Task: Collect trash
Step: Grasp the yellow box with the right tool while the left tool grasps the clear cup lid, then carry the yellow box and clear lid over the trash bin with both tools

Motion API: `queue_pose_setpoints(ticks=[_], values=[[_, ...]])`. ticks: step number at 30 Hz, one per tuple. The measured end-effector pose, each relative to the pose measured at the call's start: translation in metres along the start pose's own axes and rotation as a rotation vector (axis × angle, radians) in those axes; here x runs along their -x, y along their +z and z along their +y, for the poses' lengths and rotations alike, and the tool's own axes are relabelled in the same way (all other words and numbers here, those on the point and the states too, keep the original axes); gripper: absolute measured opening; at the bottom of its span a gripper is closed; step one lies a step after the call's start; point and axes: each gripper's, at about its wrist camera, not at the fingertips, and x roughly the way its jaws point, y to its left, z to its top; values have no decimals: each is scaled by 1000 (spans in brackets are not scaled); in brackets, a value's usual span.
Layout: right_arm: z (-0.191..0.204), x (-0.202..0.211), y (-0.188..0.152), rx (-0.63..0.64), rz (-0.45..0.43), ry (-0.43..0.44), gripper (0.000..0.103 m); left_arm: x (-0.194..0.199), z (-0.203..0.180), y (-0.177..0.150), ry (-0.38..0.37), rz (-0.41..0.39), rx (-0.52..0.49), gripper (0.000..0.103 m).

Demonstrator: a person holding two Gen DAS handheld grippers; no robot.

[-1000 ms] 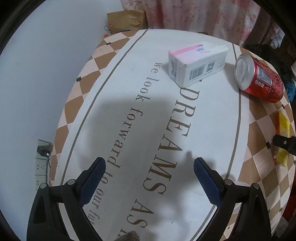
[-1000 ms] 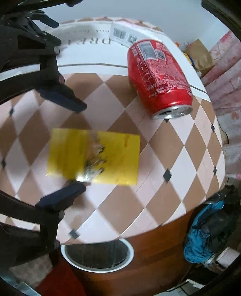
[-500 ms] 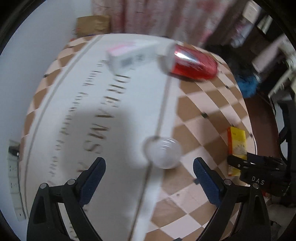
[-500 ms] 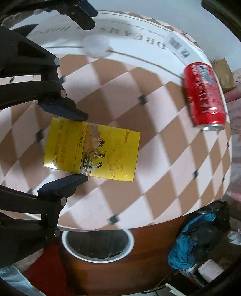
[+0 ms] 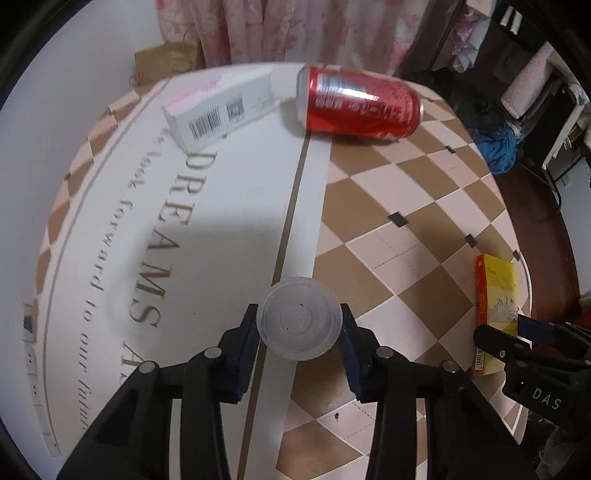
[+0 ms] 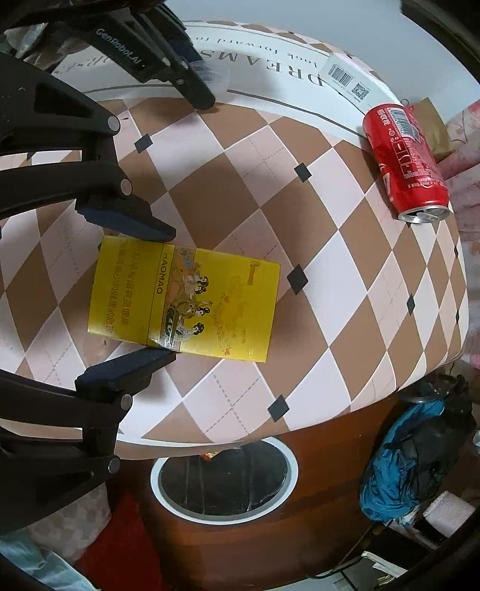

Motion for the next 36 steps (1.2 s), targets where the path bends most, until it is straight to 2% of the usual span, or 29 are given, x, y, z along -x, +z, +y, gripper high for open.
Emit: queue_pose_setpoints(ticks=[5,9,18,22,27,32,36], values=[[5,18,-3,23,-64,-8,60,25,-6,1,50,-76,-5,37],[5,42,-10,70,-163,-31,60,55,-8,-3,92,-150,5,37],[-12,111,-31,64,-382,-53,60,110,-36,-8,60,-260,-19,37],[-38,149,-36,33,-472,-57,60,136,-69,-3,25,-317,-63,37],[-77,184,-40,-15,-535,-67,60,153,-125,9,-34,-358,-133,37],[-131,205,-39,-73,-570,-94,60,147,-185,26,-97,-356,-198,37],[-182,205,-35,-132,-559,-119,60,128,-234,40,-142,-336,-243,37]])
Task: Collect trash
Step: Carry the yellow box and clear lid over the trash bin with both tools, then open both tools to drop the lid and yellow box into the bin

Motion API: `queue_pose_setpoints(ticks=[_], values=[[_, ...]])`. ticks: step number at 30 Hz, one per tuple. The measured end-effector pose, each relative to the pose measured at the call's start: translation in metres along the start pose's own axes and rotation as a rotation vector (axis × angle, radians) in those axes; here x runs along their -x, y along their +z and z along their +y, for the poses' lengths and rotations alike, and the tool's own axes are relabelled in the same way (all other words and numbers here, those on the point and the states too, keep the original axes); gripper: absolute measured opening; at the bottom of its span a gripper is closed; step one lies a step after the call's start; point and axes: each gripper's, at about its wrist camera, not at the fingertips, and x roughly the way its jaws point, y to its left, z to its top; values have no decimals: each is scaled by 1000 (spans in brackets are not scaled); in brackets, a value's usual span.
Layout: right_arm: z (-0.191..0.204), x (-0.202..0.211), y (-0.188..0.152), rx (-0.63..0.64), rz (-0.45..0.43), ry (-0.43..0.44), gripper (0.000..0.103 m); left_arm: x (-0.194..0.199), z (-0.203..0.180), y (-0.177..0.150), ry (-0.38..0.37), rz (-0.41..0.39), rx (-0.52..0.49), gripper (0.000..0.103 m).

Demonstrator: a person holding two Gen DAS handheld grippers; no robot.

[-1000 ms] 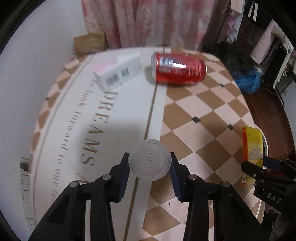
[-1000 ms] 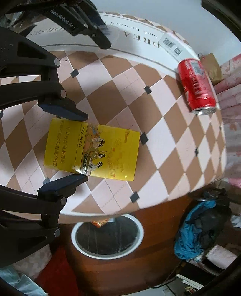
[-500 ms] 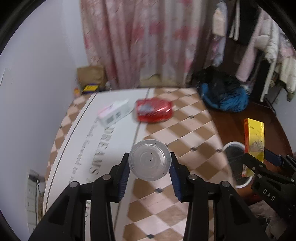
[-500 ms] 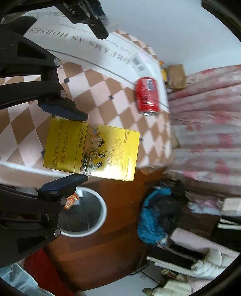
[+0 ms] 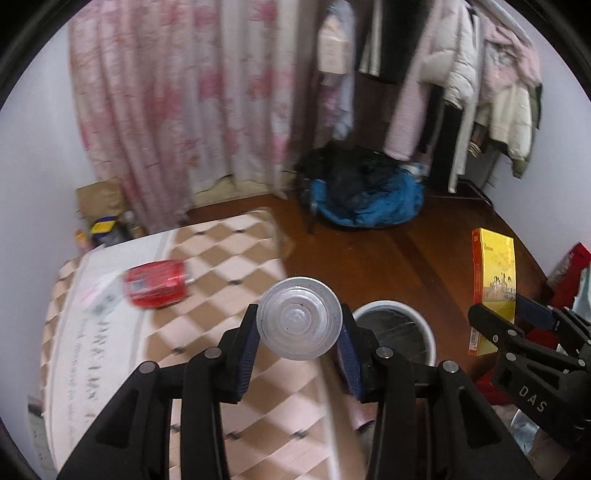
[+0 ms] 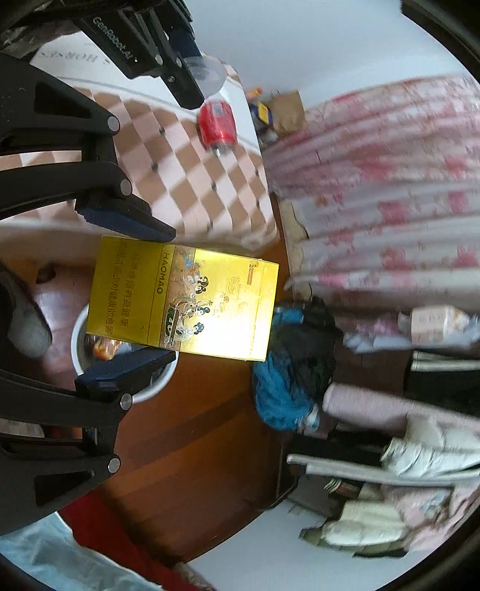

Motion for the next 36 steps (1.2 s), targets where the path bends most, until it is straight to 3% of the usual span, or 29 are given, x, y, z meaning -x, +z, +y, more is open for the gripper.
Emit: queue_pose_setpoints(ticks=[6,13,20,27,28,31,32,33,34,36], values=[[-79,-47,1,-104,74,-41,60,-56,-57,11,-59,66,-54,37],[-156,-143,-22,-248,226,-28,60,-132,-101,6,-98,176,-103,37],[-203,-239,-66,-420,400,78,60,-210,-126,-15,-170,359,-96,37],[-219,-288,-95,-462,491,99,60,-246,-131,-32,-192,481,-67,39],[-220,-292,-97,-463,501,97,61,-245,-131,-34,-188,481,-73,41],[-222,-302,-101,-457,533,81,61,-244,-132,-37,-177,477,-73,70],[-221,-306,-98,-457,540,77,68,-244,-132,-37,-180,475,-74,79],[-222,-307,-99,-463,544,74,76,-241,-134,-37,-177,476,-80,79],[-222,-308,-100,-469,547,74,91,-240,-134,-36,-174,474,-83,80],[-222,-307,-99,-472,548,61,96,-244,-132,-34,-172,472,-86,91]])
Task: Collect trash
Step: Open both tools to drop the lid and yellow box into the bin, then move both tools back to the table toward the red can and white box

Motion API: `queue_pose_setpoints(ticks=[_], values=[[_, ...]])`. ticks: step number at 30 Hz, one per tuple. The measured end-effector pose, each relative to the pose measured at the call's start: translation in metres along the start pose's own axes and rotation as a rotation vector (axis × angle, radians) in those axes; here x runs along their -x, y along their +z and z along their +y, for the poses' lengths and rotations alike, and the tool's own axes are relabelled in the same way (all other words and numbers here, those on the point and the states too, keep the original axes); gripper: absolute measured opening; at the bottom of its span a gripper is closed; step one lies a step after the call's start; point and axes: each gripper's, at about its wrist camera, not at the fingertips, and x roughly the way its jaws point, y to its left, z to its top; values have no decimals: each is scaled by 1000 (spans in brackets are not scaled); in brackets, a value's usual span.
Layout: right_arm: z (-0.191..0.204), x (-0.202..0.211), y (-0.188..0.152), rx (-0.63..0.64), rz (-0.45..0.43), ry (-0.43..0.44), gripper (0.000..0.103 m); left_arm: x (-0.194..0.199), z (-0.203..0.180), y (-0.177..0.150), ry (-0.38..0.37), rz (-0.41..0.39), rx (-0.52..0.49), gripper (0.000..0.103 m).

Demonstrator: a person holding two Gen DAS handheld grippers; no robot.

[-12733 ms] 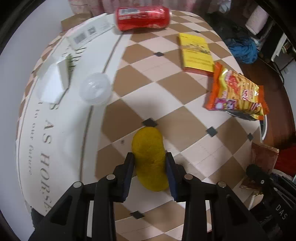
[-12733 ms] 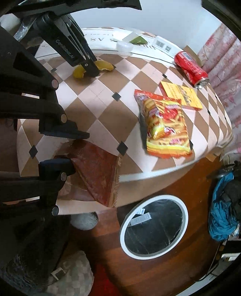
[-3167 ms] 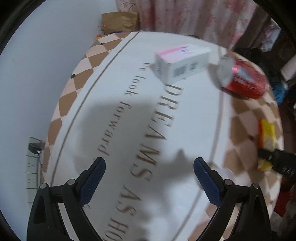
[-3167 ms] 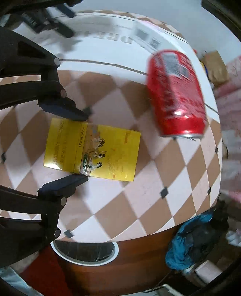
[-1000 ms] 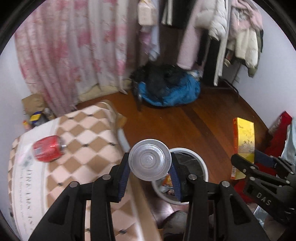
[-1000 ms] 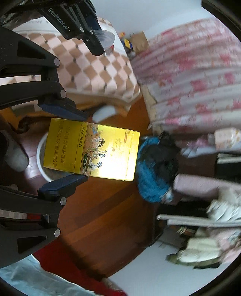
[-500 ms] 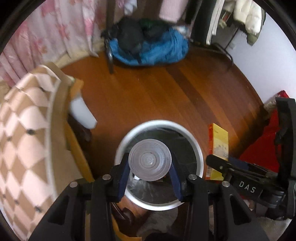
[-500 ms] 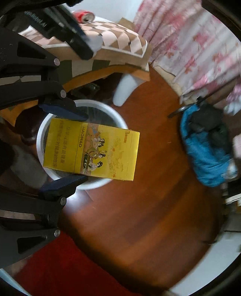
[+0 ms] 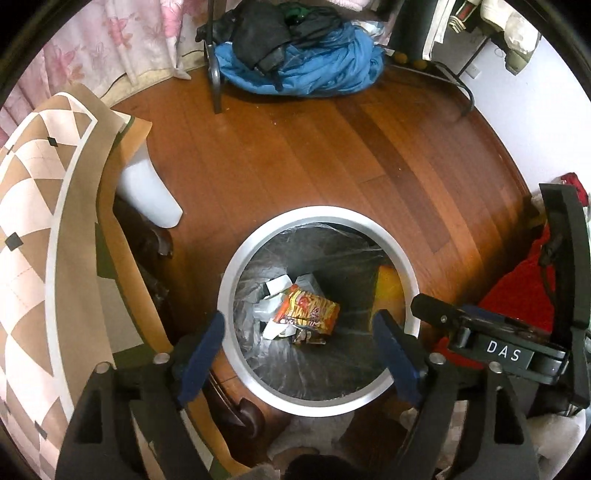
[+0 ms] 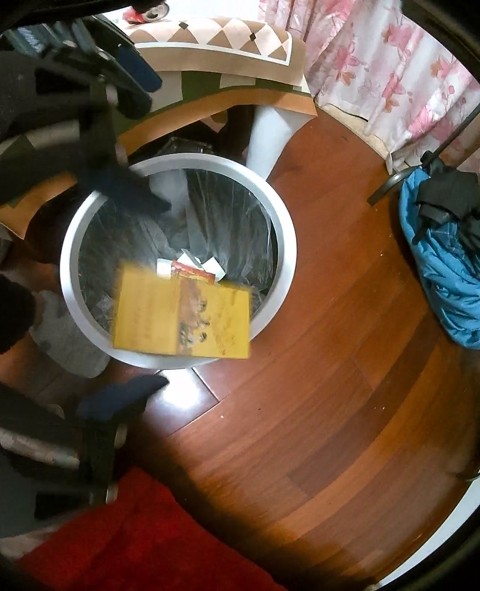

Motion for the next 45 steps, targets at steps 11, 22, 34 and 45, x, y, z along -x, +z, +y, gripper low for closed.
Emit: queue_pose_setpoints(ticks=[11,22,34,45], values=[[3,33,-20,48,-13,-185,103,27,5,-3,66,-54,-9,98],[18,102,-43,81,-88,-196,103,87,0,-15,110,-133,-19,98],[46,214,-87,107,-244,-167,103,196,12,-43,110,-293,-5,98],[150,272,-129,234,-297,9,103,283,115,-80,227,-416,194,98]])
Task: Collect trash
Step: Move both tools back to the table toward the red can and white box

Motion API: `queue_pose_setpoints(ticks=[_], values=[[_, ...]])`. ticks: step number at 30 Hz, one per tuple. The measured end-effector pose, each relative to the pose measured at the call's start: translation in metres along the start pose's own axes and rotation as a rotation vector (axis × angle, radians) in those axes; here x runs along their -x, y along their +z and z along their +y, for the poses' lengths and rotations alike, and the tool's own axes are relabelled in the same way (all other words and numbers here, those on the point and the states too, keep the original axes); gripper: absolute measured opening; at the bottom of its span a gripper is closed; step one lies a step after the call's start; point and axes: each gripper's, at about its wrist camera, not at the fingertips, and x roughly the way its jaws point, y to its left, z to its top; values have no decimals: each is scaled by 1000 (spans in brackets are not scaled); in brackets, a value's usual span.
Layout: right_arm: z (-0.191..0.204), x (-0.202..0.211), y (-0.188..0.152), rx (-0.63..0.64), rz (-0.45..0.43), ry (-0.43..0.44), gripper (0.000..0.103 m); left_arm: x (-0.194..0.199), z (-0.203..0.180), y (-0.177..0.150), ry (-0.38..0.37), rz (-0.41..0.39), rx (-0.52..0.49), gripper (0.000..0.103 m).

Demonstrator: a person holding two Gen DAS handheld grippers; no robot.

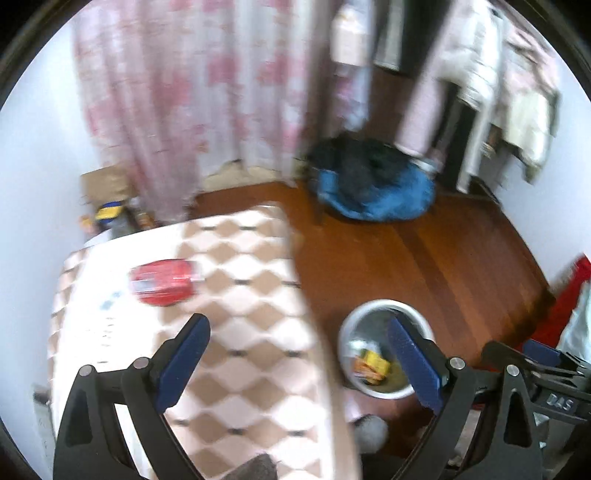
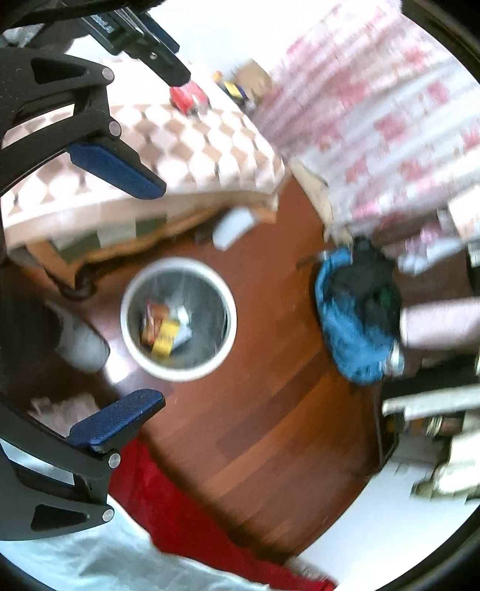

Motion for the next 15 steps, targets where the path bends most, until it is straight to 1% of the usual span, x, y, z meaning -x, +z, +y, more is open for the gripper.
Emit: queue_pose_setpoints(ticks=[2,5,6,7,8,9,10,11,13,14,15], values=[[48,-9,2,95,34,38,103,2,44,-5,75,-8,47,98],[122,-31,3,269,89,56,103,-8,108,-17,208,12,114,98],[150,-43,4,346,115,54,103,-18,134,-25,261,37,140,98],[188,-58,3,448,142,49,103,-25,151,-33,289,53,160,98],[211,-68,2,513,163,50,103,-33,168,-41,314,71,185,98],[248,-87,-1,623,202,33,103,-47,192,-51,344,102,220,98],[272,-99,-2,692,214,20,103,-57,207,-60,357,125,245,98],[303,-115,-7,795,236,10,103,-68,222,-68,364,152,272,98],[350,-141,-15,941,254,-43,103,-97,254,-85,371,220,326,98],[372,-153,-18,1004,264,-58,103,-108,264,-89,371,244,344,98],[396,-171,-23,1082,283,-91,103,-117,276,-95,368,262,361,98]])
